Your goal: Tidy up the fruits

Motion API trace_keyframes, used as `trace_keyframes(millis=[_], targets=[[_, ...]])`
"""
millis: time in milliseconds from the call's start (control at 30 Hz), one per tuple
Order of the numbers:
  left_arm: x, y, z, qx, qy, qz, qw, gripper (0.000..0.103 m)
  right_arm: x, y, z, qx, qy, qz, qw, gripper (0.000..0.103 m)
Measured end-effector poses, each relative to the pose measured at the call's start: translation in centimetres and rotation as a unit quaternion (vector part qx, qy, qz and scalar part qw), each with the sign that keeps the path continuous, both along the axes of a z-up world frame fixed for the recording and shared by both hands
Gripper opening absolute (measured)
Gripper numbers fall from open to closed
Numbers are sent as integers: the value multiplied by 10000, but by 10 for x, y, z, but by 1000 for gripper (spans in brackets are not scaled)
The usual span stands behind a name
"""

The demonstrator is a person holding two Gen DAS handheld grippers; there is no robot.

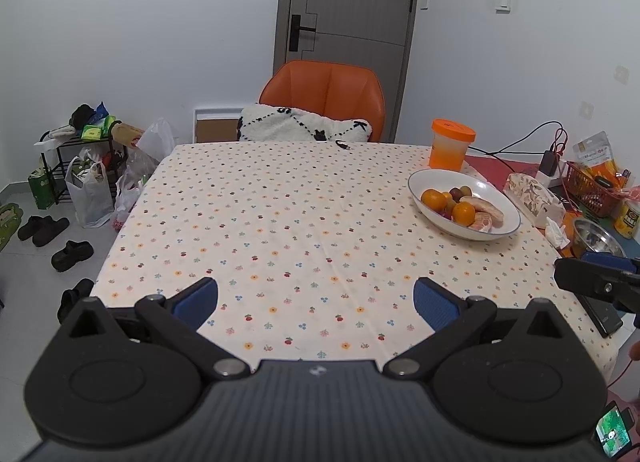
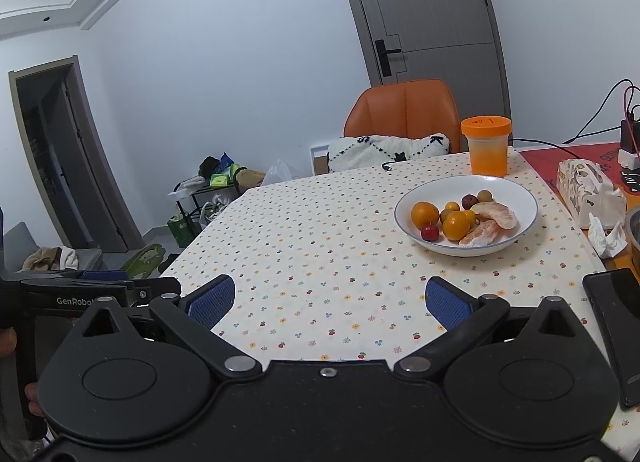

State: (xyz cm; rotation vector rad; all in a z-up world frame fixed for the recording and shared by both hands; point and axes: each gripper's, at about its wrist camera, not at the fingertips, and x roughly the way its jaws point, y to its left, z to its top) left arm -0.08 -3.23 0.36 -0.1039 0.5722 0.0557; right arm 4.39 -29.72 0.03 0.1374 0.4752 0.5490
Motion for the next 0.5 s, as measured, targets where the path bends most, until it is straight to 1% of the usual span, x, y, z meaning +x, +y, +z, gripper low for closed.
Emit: trace_keyframes(millis=[500], targets=[[0, -1, 0, -29, 2, 1, 10000, 103, 0, 0, -1, 4, 15, -3, 10000, 103]])
